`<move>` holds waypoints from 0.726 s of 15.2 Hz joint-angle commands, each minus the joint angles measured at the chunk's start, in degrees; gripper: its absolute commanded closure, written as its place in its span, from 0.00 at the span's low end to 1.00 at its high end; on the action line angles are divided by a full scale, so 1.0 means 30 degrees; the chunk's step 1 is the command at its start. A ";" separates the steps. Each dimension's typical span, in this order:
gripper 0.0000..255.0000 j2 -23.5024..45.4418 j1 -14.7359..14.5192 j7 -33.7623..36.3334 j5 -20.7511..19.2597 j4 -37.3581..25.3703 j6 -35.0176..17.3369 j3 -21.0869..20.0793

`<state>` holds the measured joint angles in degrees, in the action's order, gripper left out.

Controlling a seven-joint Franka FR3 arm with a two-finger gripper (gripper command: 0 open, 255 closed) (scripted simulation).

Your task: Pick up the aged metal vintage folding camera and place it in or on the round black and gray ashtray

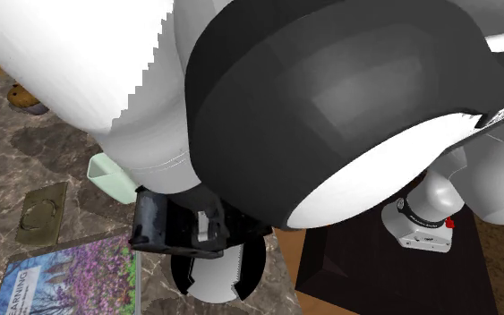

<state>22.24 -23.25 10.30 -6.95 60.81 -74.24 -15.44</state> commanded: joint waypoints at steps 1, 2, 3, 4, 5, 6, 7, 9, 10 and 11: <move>1.00 -0.0178 -0.0053 0.0201 0.0056 0.0603 -0.0459 -0.0050; 1.00 -0.0337 0.0008 0.0201 0.0100 0.1111 -0.0810 -0.0051; 1.00 -0.0482 0.0063 0.0201 0.0140 0.1595 -0.1152 -0.0050; 1.00 -0.0615 0.0114 0.0201 0.0177 0.2059 -0.1484 -0.0049; 1.00 -0.0736 0.0160 0.0202 0.0210 0.2503 -0.1809 -0.0047; 1.00 -0.0847 0.0203 0.0202 0.0240 0.2929 -0.2127 -0.0044; 1.00 -0.0947 0.0243 0.0203 0.0267 0.3340 -0.2439 -0.0041; 1.00 -0.1123 0.0313 0.0206 0.0314 0.4118 -0.3045 -0.0035; 1.00 -0.1198 0.0344 0.0208 0.0334 0.4487 -0.3341 -0.0031; 1.00 -0.1265 0.0373 0.0210 0.0351 0.4845 -0.3632 -0.0028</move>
<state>18.63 -22.19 10.89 -5.93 74.46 -84.28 -15.52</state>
